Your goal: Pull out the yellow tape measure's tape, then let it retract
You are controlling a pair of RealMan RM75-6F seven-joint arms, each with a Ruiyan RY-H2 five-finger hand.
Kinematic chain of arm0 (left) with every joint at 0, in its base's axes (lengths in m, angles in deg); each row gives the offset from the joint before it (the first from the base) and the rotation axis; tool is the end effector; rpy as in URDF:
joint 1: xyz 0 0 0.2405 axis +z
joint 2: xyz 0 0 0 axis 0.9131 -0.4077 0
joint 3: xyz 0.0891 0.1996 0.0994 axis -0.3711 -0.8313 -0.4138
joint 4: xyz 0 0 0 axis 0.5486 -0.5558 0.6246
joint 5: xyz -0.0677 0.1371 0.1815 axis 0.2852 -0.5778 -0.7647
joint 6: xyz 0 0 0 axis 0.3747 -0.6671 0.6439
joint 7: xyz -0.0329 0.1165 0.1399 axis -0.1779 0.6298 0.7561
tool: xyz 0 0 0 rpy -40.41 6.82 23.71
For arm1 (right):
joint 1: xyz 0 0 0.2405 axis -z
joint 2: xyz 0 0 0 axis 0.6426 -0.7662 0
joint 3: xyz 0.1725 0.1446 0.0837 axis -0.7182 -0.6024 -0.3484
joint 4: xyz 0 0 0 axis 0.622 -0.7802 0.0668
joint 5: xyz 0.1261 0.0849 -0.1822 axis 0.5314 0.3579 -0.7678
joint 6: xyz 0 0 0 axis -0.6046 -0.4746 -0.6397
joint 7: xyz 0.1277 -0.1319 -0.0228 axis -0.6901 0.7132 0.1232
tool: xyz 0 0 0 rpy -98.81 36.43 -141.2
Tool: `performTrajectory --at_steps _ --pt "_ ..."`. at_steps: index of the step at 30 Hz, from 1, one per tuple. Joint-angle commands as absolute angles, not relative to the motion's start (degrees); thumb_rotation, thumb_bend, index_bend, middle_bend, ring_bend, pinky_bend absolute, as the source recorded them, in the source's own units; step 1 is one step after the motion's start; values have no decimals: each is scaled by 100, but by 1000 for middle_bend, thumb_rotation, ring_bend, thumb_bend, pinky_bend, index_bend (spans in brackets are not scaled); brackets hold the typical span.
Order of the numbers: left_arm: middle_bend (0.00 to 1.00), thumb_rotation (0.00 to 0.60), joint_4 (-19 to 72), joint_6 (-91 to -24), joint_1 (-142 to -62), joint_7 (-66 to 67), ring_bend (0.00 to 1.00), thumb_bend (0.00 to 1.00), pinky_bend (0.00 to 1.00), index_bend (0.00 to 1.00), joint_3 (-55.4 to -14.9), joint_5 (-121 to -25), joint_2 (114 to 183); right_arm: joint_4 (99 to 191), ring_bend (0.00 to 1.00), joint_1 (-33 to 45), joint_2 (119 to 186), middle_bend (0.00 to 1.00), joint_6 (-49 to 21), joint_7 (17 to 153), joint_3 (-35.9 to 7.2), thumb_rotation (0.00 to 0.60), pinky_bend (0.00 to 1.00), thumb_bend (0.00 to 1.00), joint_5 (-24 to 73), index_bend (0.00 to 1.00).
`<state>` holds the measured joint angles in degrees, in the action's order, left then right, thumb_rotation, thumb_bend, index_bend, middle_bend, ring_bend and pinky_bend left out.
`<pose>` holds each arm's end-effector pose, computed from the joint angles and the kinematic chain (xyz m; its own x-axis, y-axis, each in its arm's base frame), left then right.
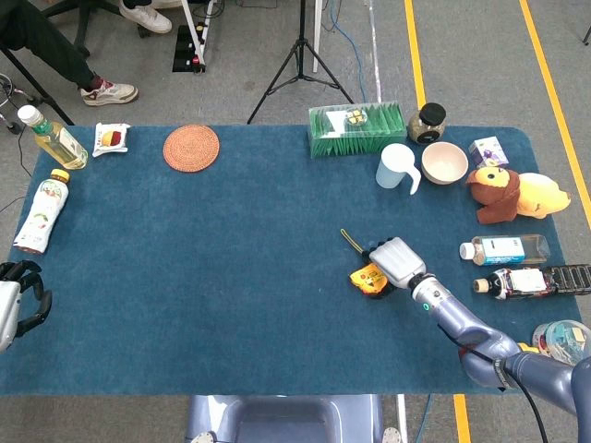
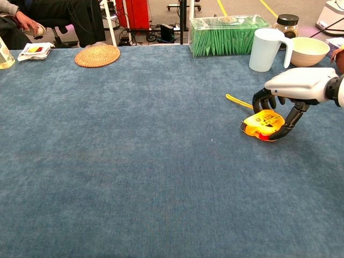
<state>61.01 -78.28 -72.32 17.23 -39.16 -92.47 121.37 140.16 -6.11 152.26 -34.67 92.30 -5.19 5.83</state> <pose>-0.2693 0.2309 0.1535 0.5516 -0.0049 0.8341 0.8336 0.0388 -0.5511 -0.2020 -0.4007 -0.0458 0.7336 -0.2713 0.6231 -0.6493 -0.5506 0.5246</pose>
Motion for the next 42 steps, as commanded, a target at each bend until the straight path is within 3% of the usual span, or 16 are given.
performTrajectory --at_steps 1,9,27,33,42 --pt "369 600 6117 -7856 -7209 1731 308 238 361 552 -3926 -9253 12121 14018 377 -643 15230 426 -3491 9221 -520 356 368 121 533 331" --pt "369 600 6108 -7878 -7184 1715 308 238 361 553 -3932 -9238 12109 14042 360 -716 15205 421 -3545 9280 -466 357 329 120 379 315" --pt "369 600 6040 -7748 -7272 1668 308 238 361 552 -3918 -9254 12189 14341 381 -423 14791 427 -3490 9550 -335 356 341 121 605 333" --pt "369 600 6032 -7732 -7294 1662 308 237 361 553 -3910 -9264 12206 14549 325 -391 14670 377 -3494 9687 -390 355 279 121 743 261" --pt "369 600 6033 -7798 -7242 1626 308 238 361 552 -3928 -9274 12157 14686 321 -435 14715 367 -3540 9923 -589 355 307 122 1071 245"
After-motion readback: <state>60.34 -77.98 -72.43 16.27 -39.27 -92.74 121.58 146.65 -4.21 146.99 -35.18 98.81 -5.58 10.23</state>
